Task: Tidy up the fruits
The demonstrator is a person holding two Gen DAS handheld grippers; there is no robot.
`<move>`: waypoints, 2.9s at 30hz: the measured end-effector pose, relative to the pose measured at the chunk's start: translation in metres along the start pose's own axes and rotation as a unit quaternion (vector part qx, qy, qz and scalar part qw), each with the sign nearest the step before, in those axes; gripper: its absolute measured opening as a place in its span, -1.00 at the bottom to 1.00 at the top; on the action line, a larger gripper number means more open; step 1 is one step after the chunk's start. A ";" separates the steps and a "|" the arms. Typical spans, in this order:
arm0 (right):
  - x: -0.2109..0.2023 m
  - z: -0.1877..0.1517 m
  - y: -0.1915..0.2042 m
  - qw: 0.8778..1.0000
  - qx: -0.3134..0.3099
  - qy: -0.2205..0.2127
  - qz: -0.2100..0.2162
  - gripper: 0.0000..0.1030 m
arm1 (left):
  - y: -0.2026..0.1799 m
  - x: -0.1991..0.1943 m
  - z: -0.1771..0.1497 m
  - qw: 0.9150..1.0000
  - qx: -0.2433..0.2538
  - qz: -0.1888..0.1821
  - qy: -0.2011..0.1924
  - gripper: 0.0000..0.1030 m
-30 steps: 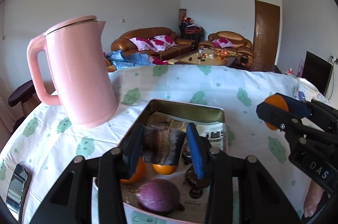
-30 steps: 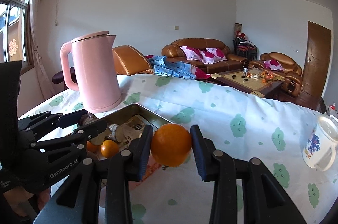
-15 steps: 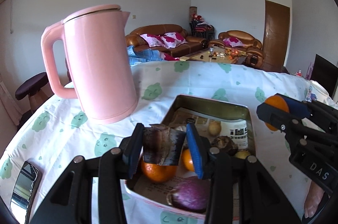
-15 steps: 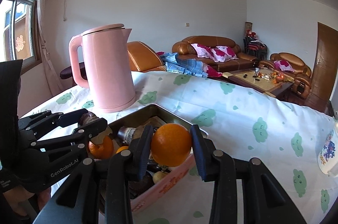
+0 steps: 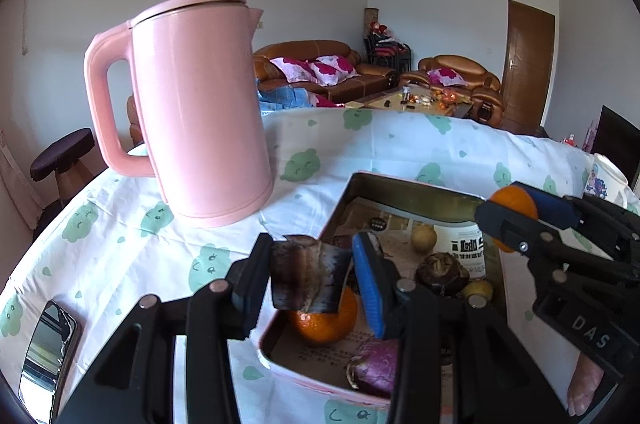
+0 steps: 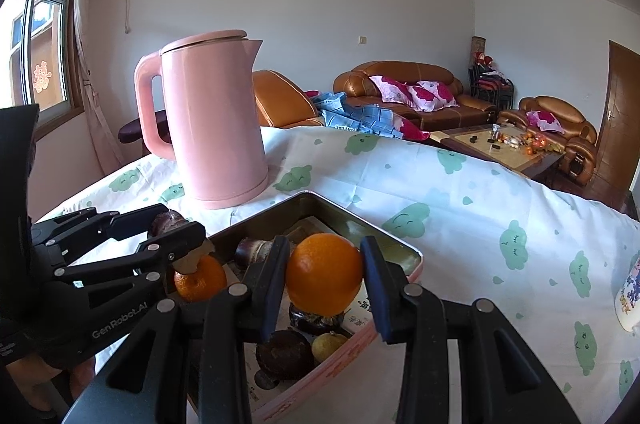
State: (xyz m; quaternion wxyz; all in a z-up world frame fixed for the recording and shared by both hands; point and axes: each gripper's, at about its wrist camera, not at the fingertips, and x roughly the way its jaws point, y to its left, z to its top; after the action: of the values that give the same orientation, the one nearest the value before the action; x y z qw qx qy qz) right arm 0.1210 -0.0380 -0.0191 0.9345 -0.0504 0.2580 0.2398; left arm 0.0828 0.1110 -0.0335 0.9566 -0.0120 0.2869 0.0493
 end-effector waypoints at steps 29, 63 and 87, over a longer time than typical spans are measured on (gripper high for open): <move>0.040 -0.013 0.016 0.997 -0.021 0.068 0.013 -0.24 | -0.005 0.005 -0.001 1.000 0.019 -0.024 -0.007 -0.17; -0.026 -0.019 -0.024 0.997 -0.003 -0.028 -0.071 0.39 | -0.004 -0.030 -0.001 0.997 -0.011 -0.033 -0.067 0.59; -0.037 -0.019 -0.040 0.995 0.025 -0.053 -0.083 0.41 | -0.014 -0.021 -0.015 0.997 -0.004 -0.014 -0.080 0.78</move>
State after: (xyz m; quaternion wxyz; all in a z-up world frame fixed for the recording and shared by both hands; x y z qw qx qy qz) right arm 0.1031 -0.0929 -0.0182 0.9646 -0.0352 0.2088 0.1572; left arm 0.0591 0.0945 -0.0344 0.9771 -0.0158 0.2091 0.0374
